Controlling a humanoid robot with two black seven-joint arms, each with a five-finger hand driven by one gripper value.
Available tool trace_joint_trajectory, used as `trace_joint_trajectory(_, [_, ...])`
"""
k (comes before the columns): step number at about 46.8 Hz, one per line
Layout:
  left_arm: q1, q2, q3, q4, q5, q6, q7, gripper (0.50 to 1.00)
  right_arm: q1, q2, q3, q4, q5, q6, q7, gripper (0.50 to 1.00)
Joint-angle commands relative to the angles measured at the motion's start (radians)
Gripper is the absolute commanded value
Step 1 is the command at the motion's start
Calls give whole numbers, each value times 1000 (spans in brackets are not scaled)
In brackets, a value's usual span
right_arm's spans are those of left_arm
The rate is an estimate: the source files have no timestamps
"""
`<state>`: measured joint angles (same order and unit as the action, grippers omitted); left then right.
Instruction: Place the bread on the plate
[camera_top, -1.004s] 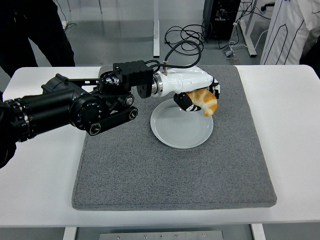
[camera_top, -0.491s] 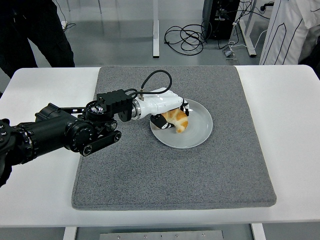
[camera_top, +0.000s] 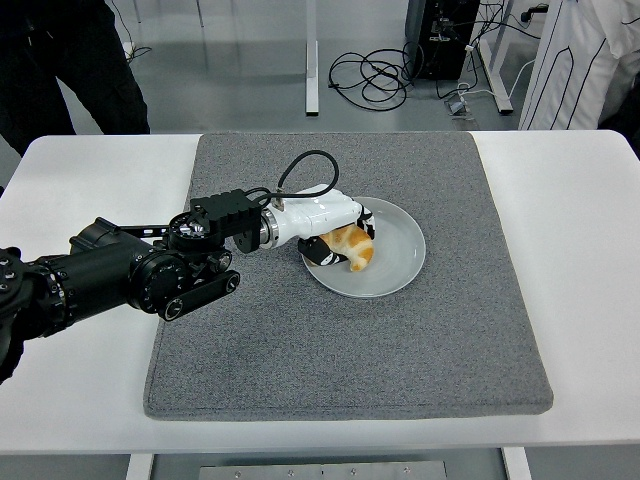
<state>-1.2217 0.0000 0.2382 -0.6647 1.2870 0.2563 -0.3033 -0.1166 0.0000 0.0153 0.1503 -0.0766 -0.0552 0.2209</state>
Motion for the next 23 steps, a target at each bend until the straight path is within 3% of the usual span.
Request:
trace_joint_trajectory(1, [1,0,0,-1,0,0,3,500,0,0,0,0,0,0,0,1000])
trace_joint_trajectory(6, [-1,0,-2,-1,-2,-3,3,500,0,0,0,0,0,0,0,1000])
trace_joint_trajectory(7, [-2,0,-2,-1,-2,-5,3,592,0,0,0,0,0,0,0,1000])
trace_joint_trajectory(8, [-1,0,-2,-1,-5,-3,3,839,0,0,0,0,0,0,0,1000])
trace_joint_trajectory(9, [-2,0,-2,-7,-11,-9,0,998,0,0,0,0,0,0,0,1000])
trace_joint_trajectory(23, [-12,0,0,-15,-45,-9,0,1000,0,0,0,0,0,0,0,1000])
